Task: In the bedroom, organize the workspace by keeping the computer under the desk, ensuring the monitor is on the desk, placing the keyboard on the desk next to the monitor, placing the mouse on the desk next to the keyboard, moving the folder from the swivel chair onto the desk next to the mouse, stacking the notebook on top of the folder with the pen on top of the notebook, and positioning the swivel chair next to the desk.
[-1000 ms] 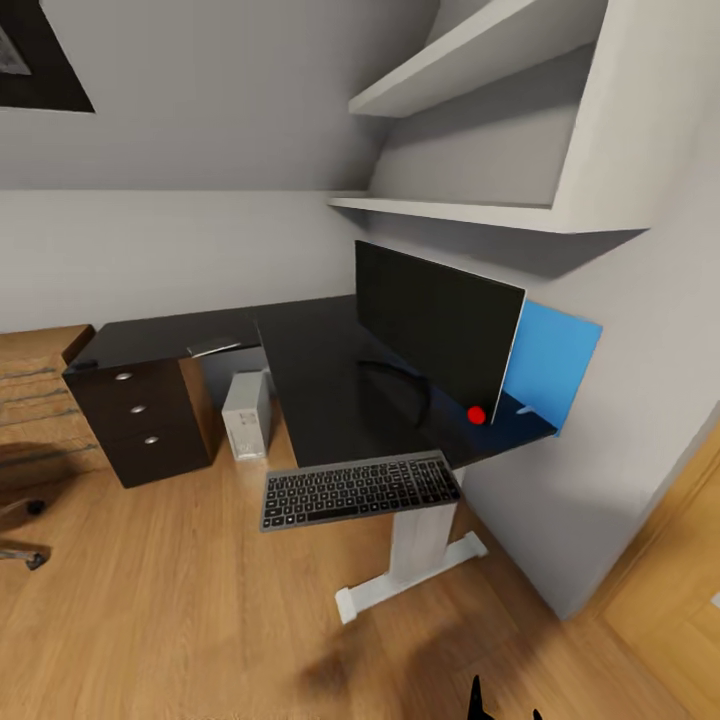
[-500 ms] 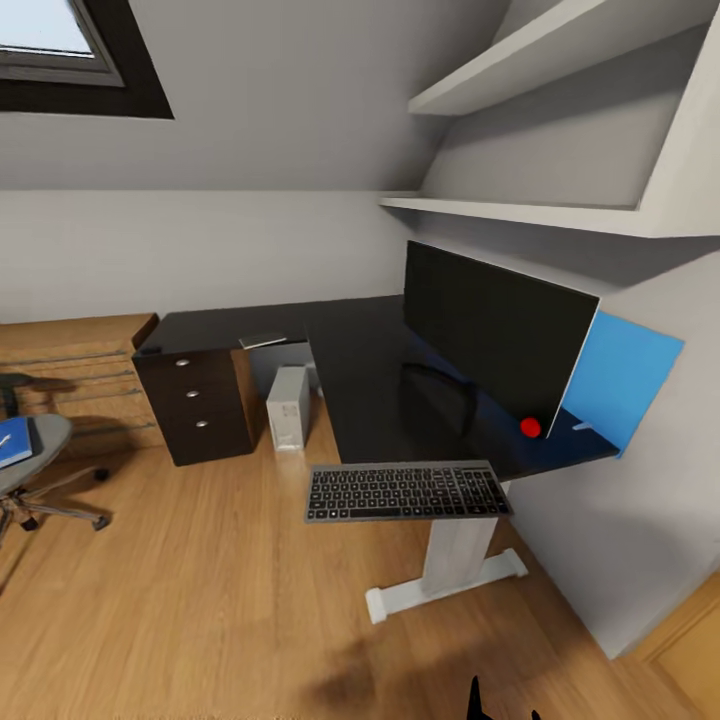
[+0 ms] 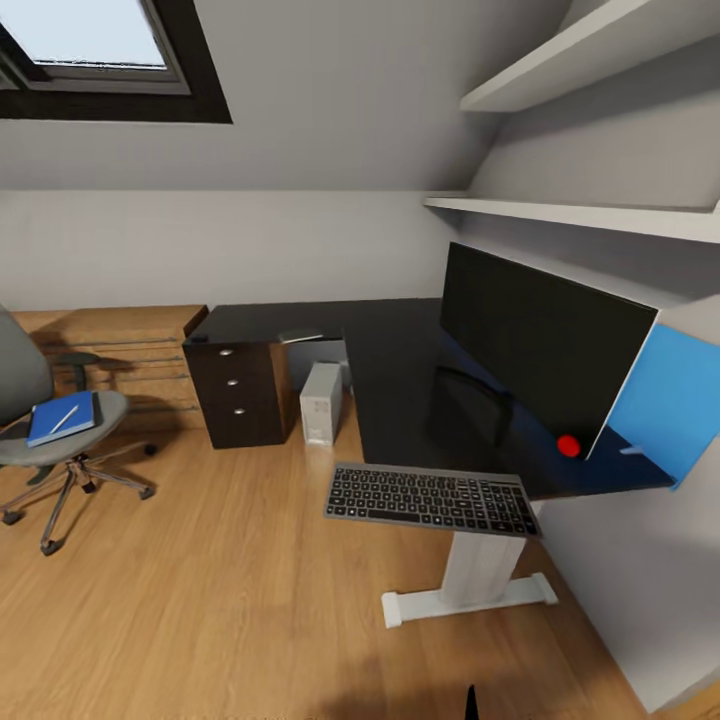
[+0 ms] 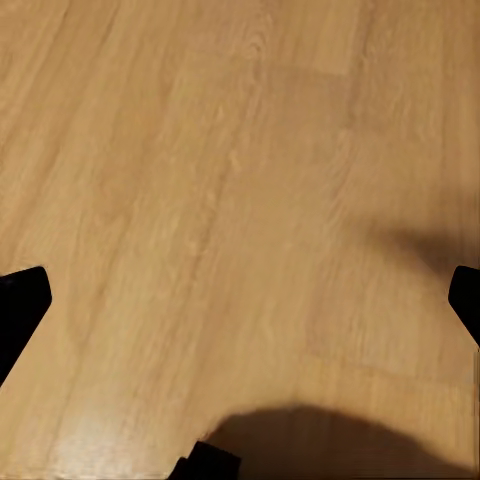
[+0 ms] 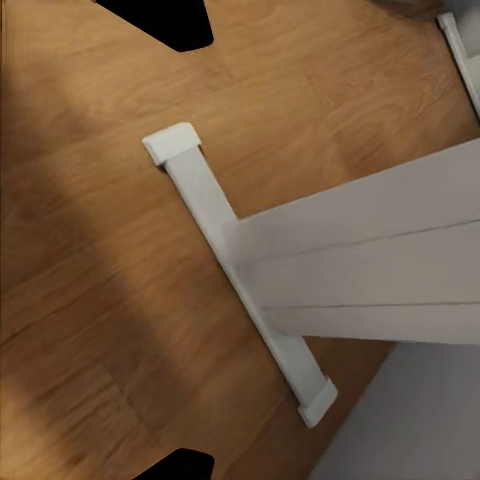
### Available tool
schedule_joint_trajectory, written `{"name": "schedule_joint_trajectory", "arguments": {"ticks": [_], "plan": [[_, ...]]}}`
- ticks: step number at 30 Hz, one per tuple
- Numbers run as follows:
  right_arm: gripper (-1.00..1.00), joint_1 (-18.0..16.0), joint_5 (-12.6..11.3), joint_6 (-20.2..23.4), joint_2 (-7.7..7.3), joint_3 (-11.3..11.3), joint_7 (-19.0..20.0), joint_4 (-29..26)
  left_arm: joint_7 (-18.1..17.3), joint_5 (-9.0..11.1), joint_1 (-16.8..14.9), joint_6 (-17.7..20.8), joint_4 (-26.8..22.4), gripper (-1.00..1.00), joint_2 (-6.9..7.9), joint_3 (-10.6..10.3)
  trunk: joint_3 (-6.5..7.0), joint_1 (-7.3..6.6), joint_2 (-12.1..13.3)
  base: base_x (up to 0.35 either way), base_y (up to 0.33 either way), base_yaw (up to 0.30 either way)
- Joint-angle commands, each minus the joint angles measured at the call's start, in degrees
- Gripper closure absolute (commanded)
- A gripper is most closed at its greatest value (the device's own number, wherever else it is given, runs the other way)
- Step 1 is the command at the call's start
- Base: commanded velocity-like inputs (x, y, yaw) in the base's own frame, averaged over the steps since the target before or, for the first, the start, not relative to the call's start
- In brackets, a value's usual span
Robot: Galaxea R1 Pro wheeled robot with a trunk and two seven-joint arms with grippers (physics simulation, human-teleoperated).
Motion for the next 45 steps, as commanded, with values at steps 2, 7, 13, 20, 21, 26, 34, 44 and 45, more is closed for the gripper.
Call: {"name": "schedule_joint_trajectory", "arguments": {"ticks": [2, 7, 13, 20, 21, 26, 34, 44, 45], "plan": [[-1.00, -0.02, -0.17, -0.10, -0.01, 0.49, -0.34, -0.01, 0.52, 0.29, 0.01, -0.11, -0.11, -1.00, 0.04, -0.50, -0.04, 0.00, -0.02, 0.000, -0.293, 0.290], [-1.00, -0.02, -0.11, -0.13, -0.02, 0.53, -0.32, -0.01, 0.72, 0.29, 0.01, -0.32, -0.36, -1.00, 0.17, -0.39, -0.13, 0.00, -0.02, -0.012, -0.237, 0.268], [-1.00, -0.02, -0.10, -0.17, -0.12, 0.63, -0.31, -0.01, 0.59, 0.25, 0.01, -0.52, -0.73, -1.00, 0.15, -0.25, -0.25, 0.00, -0.02, -0.005, -0.049, 0.097], [-1.00, -0.02, -0.09, -0.18, -0.76, 0.74, -0.31, -0.01, 0.60, 0.25, 0.01, -1.12, -2.84, -1.00, 0.23, -0.24, -0.26, 0.00, -0.02, 0.000, -0.004, 0.008], [-1.00, -0.02, -0.09, -0.18, -0.90, 0.74, -0.31, -0.01, 0.58, 0.23, 0.01, -1.29, -3.82, -1.00, 0.22, -0.28, -0.26, 0.00, -0.02, 0.000, -0.001, 0.002], [-1.00, -0.02, -0.06, -0.03, -1.50, 0.69, -0.31, -0.01, 0.52, 0.30, 0.01, -1.08, -5.59, -1.00, 0.33, -0.15, -0.26, 0.00, -0.02, 0.000, 0.000, 0.000], [-1.00, -0.06, 0.10, -0.10, -2.54, 0.76, -0.08, -0.23, 0.39, 0.64, 0.10, 9.49, -10.73, -1.00, 1.23, -0.08, -0.26, 0.00, -0.02, 0.000, 0.000, 0.000], [-1.00, -12.22, -1.35, 14.38, -11.38, -0.13, -0.43, -6.26, 0.21, 10.57, 0.64, 16.55, -22.92, -1.00, 6.44, -0.09, -0.26, 0.00, -0.02, 0.000, 0.000, 0.000], [-1.00, -13.47, -1.76, 17.05, -12.09, -0.44, -0.40, -6.46, 0.22, 10.60, 0.89, 16.57, -23.46, -1.00, 6.46, -0.08, -0.26, 0.00, -0.02, 0.000, 0.000, 0.000]]}}
